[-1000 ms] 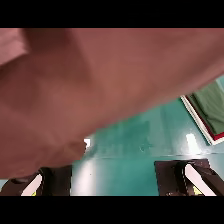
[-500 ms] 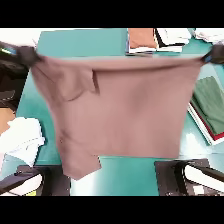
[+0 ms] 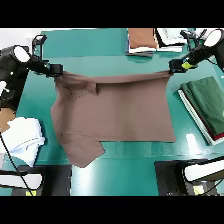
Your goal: Fold the shirts.
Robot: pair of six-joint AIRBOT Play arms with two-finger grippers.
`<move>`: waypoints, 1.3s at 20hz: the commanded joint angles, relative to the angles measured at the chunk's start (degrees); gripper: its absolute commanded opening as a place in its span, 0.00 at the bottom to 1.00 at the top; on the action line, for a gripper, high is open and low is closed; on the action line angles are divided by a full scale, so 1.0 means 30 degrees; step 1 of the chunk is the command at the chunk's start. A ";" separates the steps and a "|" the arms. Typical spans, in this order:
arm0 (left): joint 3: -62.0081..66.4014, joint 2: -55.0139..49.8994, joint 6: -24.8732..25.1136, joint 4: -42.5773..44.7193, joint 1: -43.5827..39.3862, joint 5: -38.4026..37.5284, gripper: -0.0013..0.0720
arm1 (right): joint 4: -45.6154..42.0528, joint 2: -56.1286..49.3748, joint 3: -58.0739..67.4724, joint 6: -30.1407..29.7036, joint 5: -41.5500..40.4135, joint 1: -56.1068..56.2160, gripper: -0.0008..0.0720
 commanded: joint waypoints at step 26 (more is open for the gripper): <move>-1.2859 0.9479 -0.1661 -0.0430 0.0889 -0.6033 0.60 | -0.0044 0.9114 -1.1832 0.0444 -0.2120 -0.0168 0.55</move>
